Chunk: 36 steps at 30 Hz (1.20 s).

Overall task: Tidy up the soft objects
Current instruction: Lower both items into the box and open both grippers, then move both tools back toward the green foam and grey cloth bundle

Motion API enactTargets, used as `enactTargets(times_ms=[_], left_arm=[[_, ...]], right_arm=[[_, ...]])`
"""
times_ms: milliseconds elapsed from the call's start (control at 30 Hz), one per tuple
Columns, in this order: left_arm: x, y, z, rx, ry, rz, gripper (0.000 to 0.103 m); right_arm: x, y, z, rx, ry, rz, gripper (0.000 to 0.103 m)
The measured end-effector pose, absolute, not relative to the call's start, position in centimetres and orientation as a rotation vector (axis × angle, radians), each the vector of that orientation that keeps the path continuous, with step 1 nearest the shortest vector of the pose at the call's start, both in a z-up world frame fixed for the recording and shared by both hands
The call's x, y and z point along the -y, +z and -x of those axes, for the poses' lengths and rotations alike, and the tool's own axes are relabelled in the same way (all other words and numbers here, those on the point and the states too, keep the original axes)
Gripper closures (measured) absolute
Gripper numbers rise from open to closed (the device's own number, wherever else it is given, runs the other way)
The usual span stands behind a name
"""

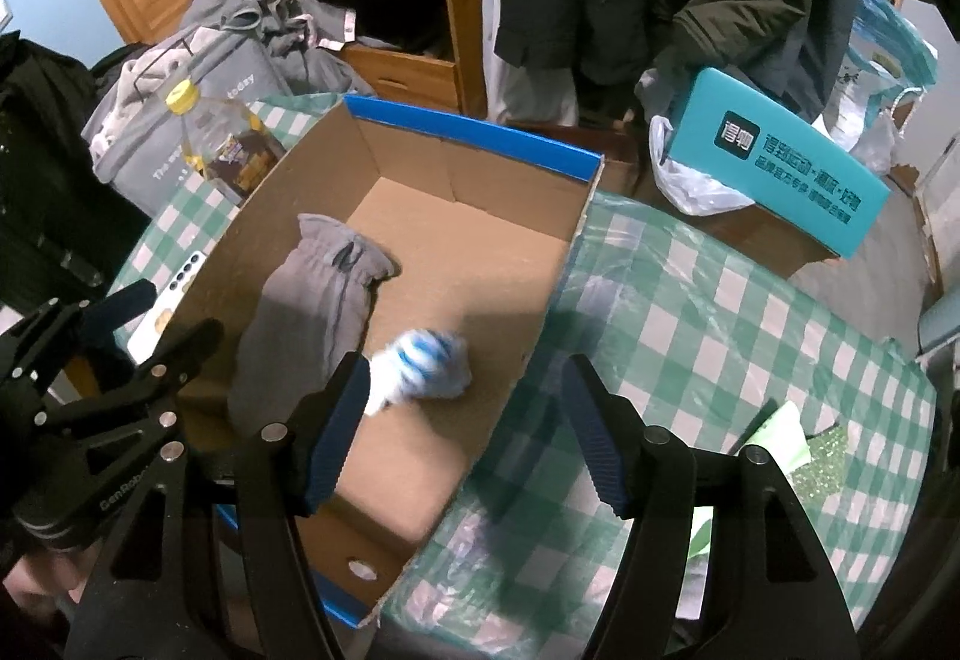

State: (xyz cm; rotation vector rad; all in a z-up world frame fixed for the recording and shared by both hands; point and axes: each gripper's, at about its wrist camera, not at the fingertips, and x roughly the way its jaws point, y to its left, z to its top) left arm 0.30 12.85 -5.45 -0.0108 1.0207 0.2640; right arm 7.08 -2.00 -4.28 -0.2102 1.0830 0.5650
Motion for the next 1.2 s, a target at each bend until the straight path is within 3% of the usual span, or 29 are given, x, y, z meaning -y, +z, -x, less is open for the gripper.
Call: enactTargets(times_ms=[67,333,1200], left_arm=[[-12.5,-5.4,-0.3,-1.021,0.26,0.008,0.038],[-10.9,-5.1,-0.6,-1.009,0.237,-0.012,0.03],[-4.1,-4.0,-1.9,-0.997,0.139,-0.057,0.017]], right_arm=[[2.2,-4.2,-7.1,-1.081,0.558,0.212,0.036],[4.5,-4.2,-7.0,-1.077,0.528,0.198,0.036],[13.7,-3.5,-6.0,-1.043,0.423,0.114,0.029]])
